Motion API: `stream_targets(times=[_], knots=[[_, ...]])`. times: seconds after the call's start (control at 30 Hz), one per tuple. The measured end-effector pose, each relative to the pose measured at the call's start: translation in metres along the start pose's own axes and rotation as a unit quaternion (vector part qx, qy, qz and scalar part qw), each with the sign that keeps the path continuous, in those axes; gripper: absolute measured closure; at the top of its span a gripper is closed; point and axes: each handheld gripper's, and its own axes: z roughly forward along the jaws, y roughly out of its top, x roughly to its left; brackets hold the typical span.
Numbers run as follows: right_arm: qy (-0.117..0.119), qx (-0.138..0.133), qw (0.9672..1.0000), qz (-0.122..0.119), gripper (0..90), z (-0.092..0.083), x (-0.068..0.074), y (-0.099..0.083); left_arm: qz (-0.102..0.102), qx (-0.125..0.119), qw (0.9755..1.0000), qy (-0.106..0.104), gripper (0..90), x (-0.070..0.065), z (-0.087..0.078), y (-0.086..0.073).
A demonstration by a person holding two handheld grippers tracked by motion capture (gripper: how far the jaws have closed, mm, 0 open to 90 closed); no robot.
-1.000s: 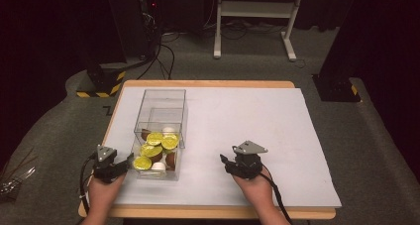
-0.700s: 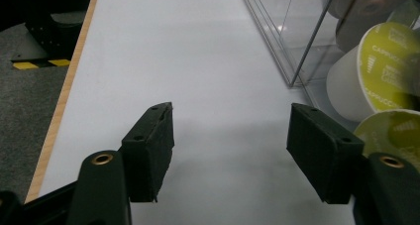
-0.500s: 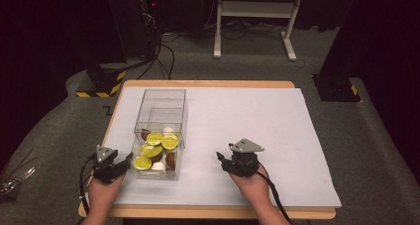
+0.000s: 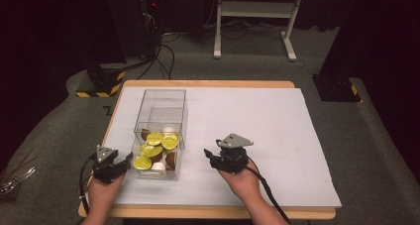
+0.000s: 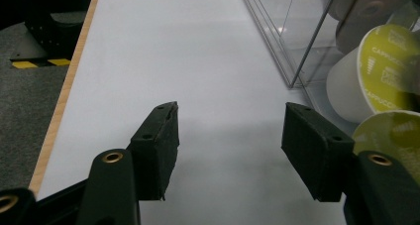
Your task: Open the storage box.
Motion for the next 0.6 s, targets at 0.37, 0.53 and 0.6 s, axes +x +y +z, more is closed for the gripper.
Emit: stream_targets(times=[0.37,0.53,0.6], knots=[[0.018,-0.008,0.9997,-0.013,42.5,0.007,0.012,0.019,0.002,0.007,1.0000,-0.004,39.0,0.001,0.000,0.000],[0.028,-0.009,0.9994,-0.016,42.1,0.011,0.016,0.023,-0.003,0.003,1.0000,-0.002,39.0,0.000,0.000,0.000],[0.032,-0.009,0.9993,-0.014,42.5,0.014,0.017,0.024,-0.005,-0.001,1.0000,-0.004,39.1,0.000,0.000,0.000]])
